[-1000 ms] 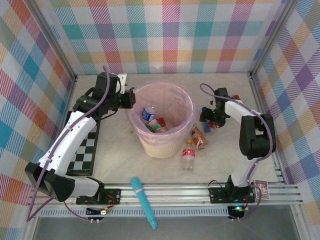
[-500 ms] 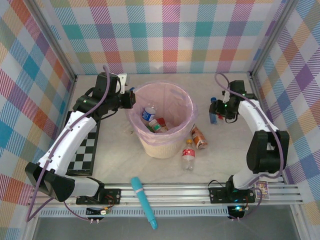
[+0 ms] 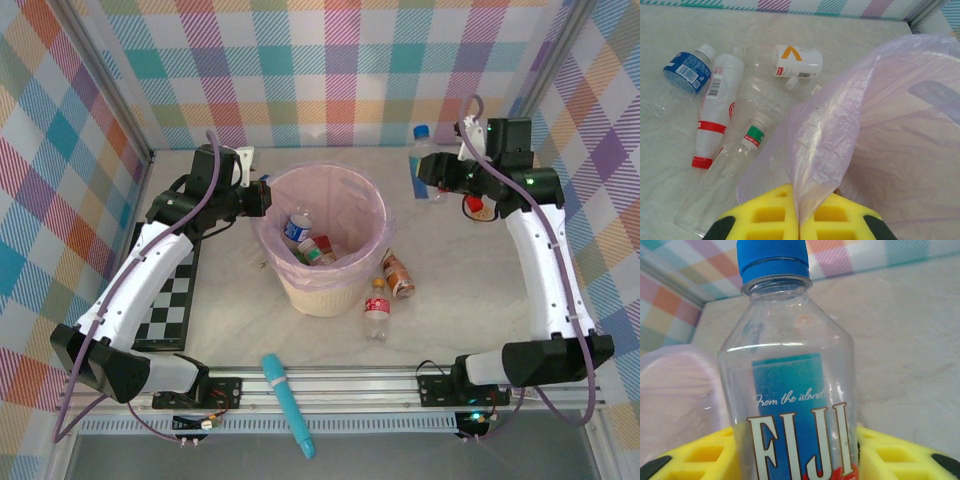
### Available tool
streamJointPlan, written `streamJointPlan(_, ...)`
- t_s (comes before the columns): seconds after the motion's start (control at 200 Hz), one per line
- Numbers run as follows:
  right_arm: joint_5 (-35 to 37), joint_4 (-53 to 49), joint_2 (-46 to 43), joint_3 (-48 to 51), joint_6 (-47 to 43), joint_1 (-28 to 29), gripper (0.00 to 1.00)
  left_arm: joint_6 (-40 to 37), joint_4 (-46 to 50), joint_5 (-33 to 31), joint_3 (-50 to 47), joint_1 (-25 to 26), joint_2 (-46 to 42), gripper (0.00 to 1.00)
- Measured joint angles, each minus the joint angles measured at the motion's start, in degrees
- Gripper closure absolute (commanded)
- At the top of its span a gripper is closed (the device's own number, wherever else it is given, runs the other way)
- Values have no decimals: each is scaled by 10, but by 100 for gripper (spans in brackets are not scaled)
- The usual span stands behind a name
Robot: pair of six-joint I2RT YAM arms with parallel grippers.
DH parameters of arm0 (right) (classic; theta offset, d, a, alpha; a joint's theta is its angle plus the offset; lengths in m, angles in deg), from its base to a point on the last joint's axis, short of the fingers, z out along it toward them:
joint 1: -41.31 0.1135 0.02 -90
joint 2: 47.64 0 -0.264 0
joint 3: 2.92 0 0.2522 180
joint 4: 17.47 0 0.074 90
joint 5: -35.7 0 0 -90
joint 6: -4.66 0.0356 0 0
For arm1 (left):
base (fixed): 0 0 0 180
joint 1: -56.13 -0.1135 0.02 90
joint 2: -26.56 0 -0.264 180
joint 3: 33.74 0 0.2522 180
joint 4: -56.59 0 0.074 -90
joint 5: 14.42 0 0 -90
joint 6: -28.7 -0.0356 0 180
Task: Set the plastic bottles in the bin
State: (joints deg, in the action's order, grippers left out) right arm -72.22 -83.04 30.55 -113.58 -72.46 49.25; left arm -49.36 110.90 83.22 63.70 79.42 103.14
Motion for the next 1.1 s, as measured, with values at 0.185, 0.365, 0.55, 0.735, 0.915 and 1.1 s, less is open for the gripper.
streamJointPlan(0.185,13,-14,3,-44,-1,113,54,0,-3,2,0,0,2,100)
streamJointPlan(0.365,46,-37,50,-92,-2,230,54,0,-3,2,0,0,3,100)
streamJointPlan(0.55,97,-66,119,-123,-7,317,54,0,-3,2,0,0,3,100)
streamJointPlan(0.735,140,-91,184,-122,-14,342,53,0,-3,2,0,0,3,100)
streamJointPlan(0.915,174,-96,231,-111,-18,348,49,0,-3,2,0,0,3,100)
streamJointPlan(1.1,200,-95,256,-82,-17,348,39,0,-3,1,0,0,3,100)
